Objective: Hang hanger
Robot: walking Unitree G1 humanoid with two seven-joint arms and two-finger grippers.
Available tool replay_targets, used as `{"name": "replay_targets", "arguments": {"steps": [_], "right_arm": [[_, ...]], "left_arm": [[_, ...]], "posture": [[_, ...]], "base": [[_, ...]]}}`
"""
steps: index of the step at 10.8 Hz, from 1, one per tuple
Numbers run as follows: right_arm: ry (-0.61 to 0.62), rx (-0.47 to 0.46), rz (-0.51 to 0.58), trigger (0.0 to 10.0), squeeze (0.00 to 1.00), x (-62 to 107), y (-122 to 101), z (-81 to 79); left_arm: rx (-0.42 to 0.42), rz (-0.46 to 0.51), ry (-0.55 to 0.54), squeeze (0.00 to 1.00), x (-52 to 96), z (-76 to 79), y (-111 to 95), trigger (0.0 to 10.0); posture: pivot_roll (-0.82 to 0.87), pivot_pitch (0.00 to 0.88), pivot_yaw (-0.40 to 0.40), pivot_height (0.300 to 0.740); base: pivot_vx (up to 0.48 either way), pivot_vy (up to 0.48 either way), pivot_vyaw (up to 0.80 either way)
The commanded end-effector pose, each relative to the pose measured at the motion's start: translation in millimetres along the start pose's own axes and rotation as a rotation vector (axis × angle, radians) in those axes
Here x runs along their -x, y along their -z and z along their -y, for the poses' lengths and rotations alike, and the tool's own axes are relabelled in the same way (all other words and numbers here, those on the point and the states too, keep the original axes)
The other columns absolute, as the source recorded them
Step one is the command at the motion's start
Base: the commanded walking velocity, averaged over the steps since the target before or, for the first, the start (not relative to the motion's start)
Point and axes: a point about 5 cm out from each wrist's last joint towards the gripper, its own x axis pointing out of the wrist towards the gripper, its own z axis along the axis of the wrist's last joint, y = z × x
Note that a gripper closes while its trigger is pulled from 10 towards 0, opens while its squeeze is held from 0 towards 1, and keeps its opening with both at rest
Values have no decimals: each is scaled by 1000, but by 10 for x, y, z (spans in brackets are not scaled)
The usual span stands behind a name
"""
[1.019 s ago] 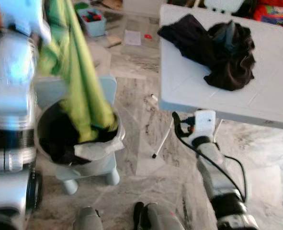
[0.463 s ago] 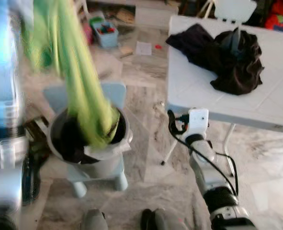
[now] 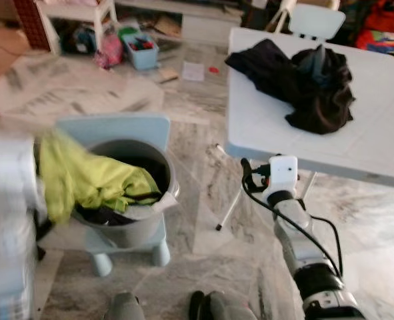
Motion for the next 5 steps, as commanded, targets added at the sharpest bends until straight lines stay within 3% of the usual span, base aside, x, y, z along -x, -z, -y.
{"name": "replay_targets", "arguments": {"steps": [1, 2, 3, 5], "right_arm": [[15, 8, 0, 10000, 0, 6, -12, 66], [15, 9, -3, 10000, 0, 21, -1, 60], [12, 9, -7, 10000, 0, 37, 14, 41], [14, 18, -14, 10000, 0, 82, 38, 80]], "left_arm": [[-27, -123, -8, 0, 134, 14, 234, 0], [-47, -273, 16, 0, 300, 55, 584, 0], [-110, -309, 33, 0, 354, 56, 760, 0], [-135, -294, 24, 0, 352, 48, 724, 0]], "posture": [[125, 86, -126, 740], [122, 93, -125, 740], [115, 96, -125, 740], [100, 104, -127, 740]], "base": [[0, 0, 0], [0, 0, 0], [0, 0, 0], [0, 0, 0]]}}
